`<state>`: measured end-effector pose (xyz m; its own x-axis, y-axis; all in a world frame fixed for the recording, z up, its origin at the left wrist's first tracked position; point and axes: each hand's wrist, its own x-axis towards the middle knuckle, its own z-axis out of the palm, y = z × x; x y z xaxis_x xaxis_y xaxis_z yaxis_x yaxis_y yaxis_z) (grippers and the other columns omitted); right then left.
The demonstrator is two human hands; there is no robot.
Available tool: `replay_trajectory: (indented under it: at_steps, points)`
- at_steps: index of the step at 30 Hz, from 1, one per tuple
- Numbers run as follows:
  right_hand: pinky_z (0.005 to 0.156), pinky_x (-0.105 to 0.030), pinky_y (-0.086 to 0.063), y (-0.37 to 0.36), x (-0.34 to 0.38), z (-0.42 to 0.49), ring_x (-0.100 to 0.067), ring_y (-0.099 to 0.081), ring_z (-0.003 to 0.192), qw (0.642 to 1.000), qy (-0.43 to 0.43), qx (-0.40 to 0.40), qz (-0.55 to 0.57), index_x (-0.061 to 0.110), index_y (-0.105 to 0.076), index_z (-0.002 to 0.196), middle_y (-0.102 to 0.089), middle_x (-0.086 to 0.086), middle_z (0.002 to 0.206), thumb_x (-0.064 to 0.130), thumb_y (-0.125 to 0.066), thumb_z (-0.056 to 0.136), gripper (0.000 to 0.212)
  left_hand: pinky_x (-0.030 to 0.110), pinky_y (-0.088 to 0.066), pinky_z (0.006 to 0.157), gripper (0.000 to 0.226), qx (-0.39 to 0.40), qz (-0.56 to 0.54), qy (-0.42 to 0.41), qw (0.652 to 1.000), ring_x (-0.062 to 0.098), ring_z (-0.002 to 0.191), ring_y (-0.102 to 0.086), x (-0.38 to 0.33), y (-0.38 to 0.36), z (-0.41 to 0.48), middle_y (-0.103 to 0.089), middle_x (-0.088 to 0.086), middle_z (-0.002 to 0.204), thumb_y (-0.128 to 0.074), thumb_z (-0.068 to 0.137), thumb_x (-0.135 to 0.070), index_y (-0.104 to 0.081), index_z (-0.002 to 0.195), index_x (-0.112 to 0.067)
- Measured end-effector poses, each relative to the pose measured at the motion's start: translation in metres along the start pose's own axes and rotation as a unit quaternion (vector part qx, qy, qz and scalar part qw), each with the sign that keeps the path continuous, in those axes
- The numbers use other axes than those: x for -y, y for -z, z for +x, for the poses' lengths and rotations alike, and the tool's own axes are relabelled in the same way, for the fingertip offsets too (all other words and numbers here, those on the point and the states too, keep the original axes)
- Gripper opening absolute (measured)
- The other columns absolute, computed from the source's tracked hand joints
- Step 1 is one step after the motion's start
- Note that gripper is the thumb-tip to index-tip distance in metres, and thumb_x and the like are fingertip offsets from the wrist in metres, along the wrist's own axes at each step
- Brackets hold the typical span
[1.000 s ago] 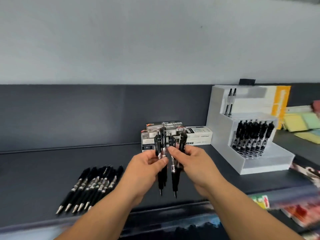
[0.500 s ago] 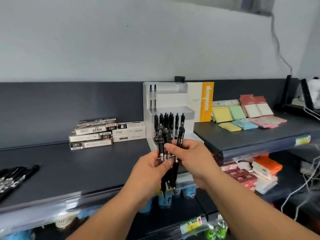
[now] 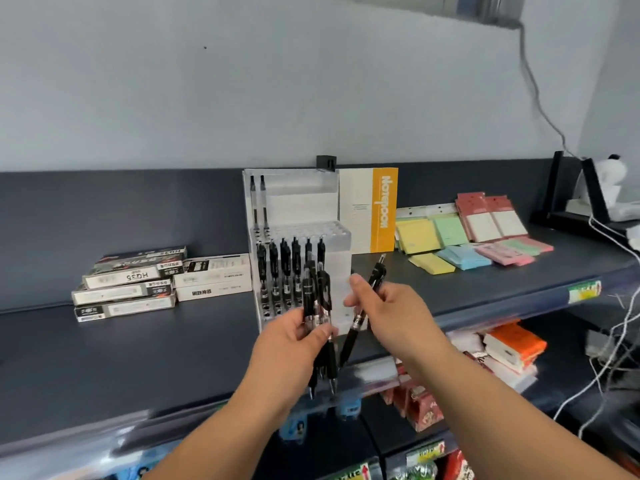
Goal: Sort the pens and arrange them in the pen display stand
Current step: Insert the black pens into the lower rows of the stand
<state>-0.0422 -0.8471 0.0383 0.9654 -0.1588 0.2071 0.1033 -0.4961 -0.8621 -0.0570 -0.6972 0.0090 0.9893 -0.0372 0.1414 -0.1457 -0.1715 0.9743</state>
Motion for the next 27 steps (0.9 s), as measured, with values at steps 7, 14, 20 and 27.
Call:
replay_trajectory:
  at_steps: [7, 14, 20, 27]
  points:
    - [0.072, -0.028, -0.059, 0.008, 0.008, 0.063, -0.012, -0.068, 0.067, 0.989, 0.006, -0.032, 0.143, 0.015, -0.064, 0.096, -0.072, -0.005, 0.083, 0.019, -0.061, 0.094, 0.006, 0.018, -0.049, 0.073, 0.007, -0.030, 0.014, -0.027, 0.999, -0.004, 0.084, -0.068, -0.008, 0.008, 0.054, -0.073, -0.020, 0.085, -0.061, 0.093, -0.024, -0.066, 0.095, -0.028]
    - [0.076, -0.037, -0.060, -0.009, 0.004, 0.103, -0.012, -0.071, 0.072, 0.996, 0.053, -0.038, 0.066, 0.025, -0.067, 0.091, -0.073, 0.001, 0.077, 0.022, -0.063, 0.092, 0.005, 0.013, -0.043, 0.072, 0.009, -0.043, 0.019, -0.038, 0.998, -0.008, 0.084, -0.066, -0.007, 0.008, 0.079, -0.073, -0.020, 0.085, -0.061, 0.092, -0.024, -0.066, 0.096, -0.031]
    - [0.075, -0.037, -0.060, -0.018, -0.009, 0.130, -0.012, -0.070, 0.072, 0.997, 0.068, 0.026, 0.006, 0.021, -0.069, 0.093, -0.072, 0.003, 0.072, 0.028, -0.063, 0.092, 0.009, 0.015, -0.044, 0.077, 0.011, -0.080, 0.023, -0.034, 0.996, -0.009, 0.086, -0.065, -0.006, 0.006, 0.081, -0.073, -0.022, 0.088, -0.061, 0.092, -0.023, -0.066, 0.097, -0.032]
    - [0.075, -0.035, -0.060, -0.021, -0.016, 0.144, -0.015, -0.072, 0.071, 0.988, 0.075, 0.123, -0.046, 0.017, -0.069, 0.089, -0.073, -0.001, 0.073, 0.027, -0.063, 0.093, 0.013, 0.015, -0.045, 0.077, 0.015, -0.119, 0.034, -0.023, 0.992, -0.010, 0.088, -0.065, -0.006, -0.007, 0.078, -0.073, -0.022, 0.089, -0.061, 0.092, -0.023, -0.065, 0.103, -0.032]
